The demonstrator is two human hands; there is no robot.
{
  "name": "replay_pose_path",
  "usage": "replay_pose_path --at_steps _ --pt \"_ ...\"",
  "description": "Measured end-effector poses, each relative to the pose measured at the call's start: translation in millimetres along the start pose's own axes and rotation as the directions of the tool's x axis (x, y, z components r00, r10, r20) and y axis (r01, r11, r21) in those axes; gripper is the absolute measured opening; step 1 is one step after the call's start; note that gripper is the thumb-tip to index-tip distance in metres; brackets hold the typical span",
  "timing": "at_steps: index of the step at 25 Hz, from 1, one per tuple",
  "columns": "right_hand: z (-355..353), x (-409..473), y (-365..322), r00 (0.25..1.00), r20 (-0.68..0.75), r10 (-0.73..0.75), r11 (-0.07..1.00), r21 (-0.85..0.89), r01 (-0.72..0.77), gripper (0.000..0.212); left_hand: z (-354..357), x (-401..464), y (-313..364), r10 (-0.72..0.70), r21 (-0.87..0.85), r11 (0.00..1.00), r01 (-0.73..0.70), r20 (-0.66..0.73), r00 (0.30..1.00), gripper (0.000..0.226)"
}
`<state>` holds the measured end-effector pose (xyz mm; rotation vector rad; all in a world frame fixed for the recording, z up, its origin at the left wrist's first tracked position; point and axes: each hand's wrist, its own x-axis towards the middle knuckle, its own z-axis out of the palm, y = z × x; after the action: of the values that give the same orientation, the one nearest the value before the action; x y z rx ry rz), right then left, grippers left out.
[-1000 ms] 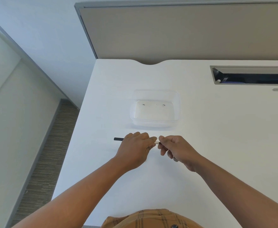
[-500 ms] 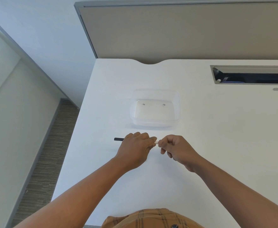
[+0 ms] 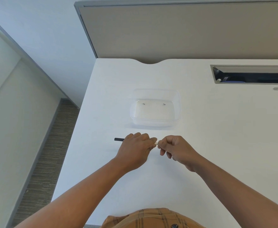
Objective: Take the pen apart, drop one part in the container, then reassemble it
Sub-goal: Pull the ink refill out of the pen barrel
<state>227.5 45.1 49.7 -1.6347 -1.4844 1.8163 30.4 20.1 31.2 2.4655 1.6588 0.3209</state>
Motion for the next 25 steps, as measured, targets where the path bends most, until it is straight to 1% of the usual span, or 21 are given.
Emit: replay_pose_path --at_steps 2,4,5,7,9,10,13,17,20,25 --pt "-0.2 -0.9 0.1 0.999 -0.012 -0.030 1.000 -0.002 0.030 0.020 0.7 0.2 0.0 -0.003 0.007 1.000 0.003 0.001 1.000 0.036" --pt "-0.3 -1.0 0.6 0.999 -0.023 -0.047 0.999 0.017 0.047 0.017 1.5 0.0 -0.5 0.002 0.021 1.000 -0.002 0.005 1.000 0.030" --pt "-0.2 -0.7 0.2 0.999 -0.028 -0.031 0.999 0.032 0.032 0.019 1.9 -0.1 -1.0 0.003 0.025 1.000 -0.003 0.007 1.000 0.026" --pt "0.4 0.7 -0.8 0.999 -0.014 0.043 0.998 0.043 -0.043 0.035 2.9 -0.2 -2.3 0.002 0.030 1.000 -0.003 0.010 1.000 0.025" --pt "-0.3 1.2 -0.2 0.995 0.014 0.094 0.995 0.010 -0.095 0.050 3.8 0.0 -2.4 0.004 0.037 0.999 -0.004 0.012 1.000 0.031" --pt "-0.5 1.1 0.6 0.996 0.020 0.087 0.996 -0.002 -0.087 0.051 4.0 0.1 -2.0 0.006 0.036 0.999 -0.007 0.013 1.000 0.035" --pt "0.2 -0.1 1.8 1.000 -0.007 0.018 1.000 0.009 -0.018 0.039 3.2 0.6 -1.0 0.009 0.021 1.000 -0.009 0.012 1.000 0.039" --pt "1.1 0.2 3.1 0.998 -0.044 -0.034 0.999 0.004 0.034 0.023 0.2 1.9 0.4 -0.005 -0.002 1.000 0.005 0.018 1.000 0.038" --pt "1.2 -0.2 4.3 0.997 -0.048 -0.065 0.998 -0.002 0.065 0.016 -0.4 2.1 0.5 -0.007 -0.008 1.000 0.007 0.020 1.000 0.039" --pt "3.0 0.7 7.0 0.988 -0.068 -0.139 0.989 -0.062 0.135 0.009 -2.0 1.4 1.9 -0.015 -0.017 1.000 0.015 0.023 1.000 0.039"
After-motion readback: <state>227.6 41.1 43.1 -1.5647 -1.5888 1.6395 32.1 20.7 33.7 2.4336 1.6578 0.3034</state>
